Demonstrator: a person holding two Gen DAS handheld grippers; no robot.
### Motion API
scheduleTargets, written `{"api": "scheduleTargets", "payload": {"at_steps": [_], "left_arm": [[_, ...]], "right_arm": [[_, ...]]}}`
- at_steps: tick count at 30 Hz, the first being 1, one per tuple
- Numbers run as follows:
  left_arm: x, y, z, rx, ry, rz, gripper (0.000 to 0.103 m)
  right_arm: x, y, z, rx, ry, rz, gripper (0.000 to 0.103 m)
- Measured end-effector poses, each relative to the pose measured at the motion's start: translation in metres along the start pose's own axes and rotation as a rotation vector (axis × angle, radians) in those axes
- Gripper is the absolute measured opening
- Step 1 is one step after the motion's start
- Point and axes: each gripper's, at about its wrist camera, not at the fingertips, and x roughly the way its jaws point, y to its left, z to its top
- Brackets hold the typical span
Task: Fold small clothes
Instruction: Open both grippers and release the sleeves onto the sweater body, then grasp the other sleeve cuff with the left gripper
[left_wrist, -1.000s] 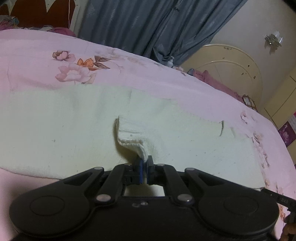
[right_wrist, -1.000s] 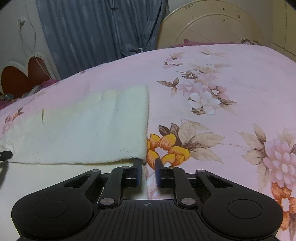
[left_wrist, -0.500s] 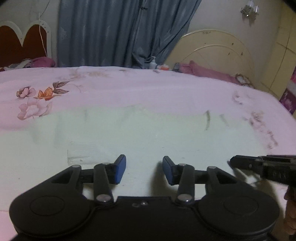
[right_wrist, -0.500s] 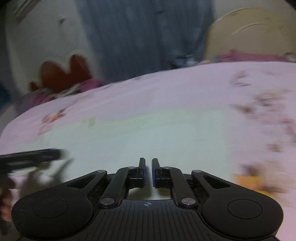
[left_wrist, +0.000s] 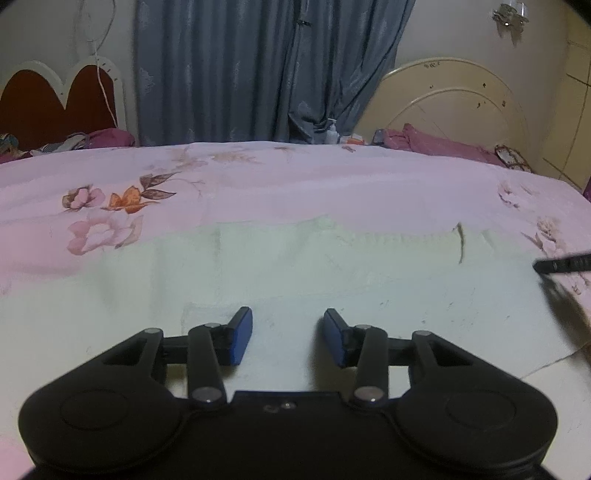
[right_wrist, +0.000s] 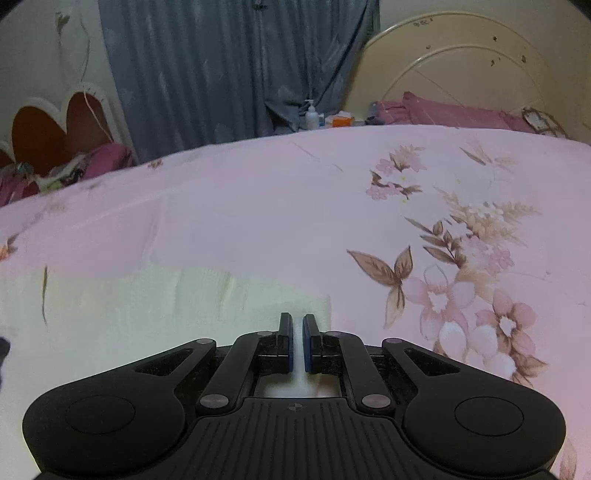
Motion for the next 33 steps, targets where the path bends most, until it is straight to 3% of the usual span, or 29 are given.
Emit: {"api": "scheduleTargets", "payload": {"at_steps": [3, 6, 8, 12, 15, 18, 21, 24, 26, 28, 31, 33], "left_arm": [[-0.022, -0.007, -0.002, 0.0, -0.056, -0.028, 0.04], [-0.021, -0.02, -0.011, 0.029, -0.032, -0.03, 0.04], [-0.017, -0.019, -0.018, 0.007, 0.004, -0.023, 0.04], [-0.027, -0.015, -0.028, -0.014, 0.0, 0.005, 0.04], [-0.04, -0.01, -0.031, -0.031, -0.045, 0.027, 0.04], [-0.033, -0.004, -0.034, -0.047, -0.006, 0.03, 0.04], [-0.032, -0.005, -0.032, -0.026, -0.003, 0.035, 0.04], [-0.033, -0.005, -0.032, -0.027, 0.0, 0.032, 0.04], [-0.033, -0.004, -0.032, -0.03, 0.001, 0.026, 0.041], [-0.035, -0.003, -0.031, -0.033, 0.003, 0.015, 0.041], [-0.043, 0.008, -0.03, -0.04, -0.014, 0.014, 0.048], [-0.053, 0.018, -0.032, -0.055, -0.038, 0.033, 0.067]], "right_arm": [[-0.026, 0.007, -0.014, -0.036, -0.004, -0.004, 0.007], [-0.047, 0.014, -0.037, -0.034, 0.001, 0.037, 0.007], [-0.047, 0.021, -0.052, -0.033, 0.031, 0.036, 0.007], [-0.065, 0.021, -0.072, -0.041, 0.017, 0.01, 0.007], [-0.077, 0.025, -0.075, -0.074, 0.001, -0.009, 0.007], [-0.085, 0.032, -0.078, -0.089, -0.017, 0.0, 0.007], [-0.074, 0.031, -0.081, -0.089, 0.02, -0.027, 0.007], [-0.088, 0.036, -0.078, -0.073, -0.035, -0.025, 0.007], [-0.076, 0.038, -0.082, -0.074, 0.037, -0.041, 0.007], [-0.076, 0.042, -0.081, -0.079, 0.036, -0.056, 0.007], [-0.091, 0.048, -0.076, -0.049, -0.008, -0.025, 0.007], [-0.096, 0.054, -0.073, -0.041, -0.026, -0.017, 0.007]]}}
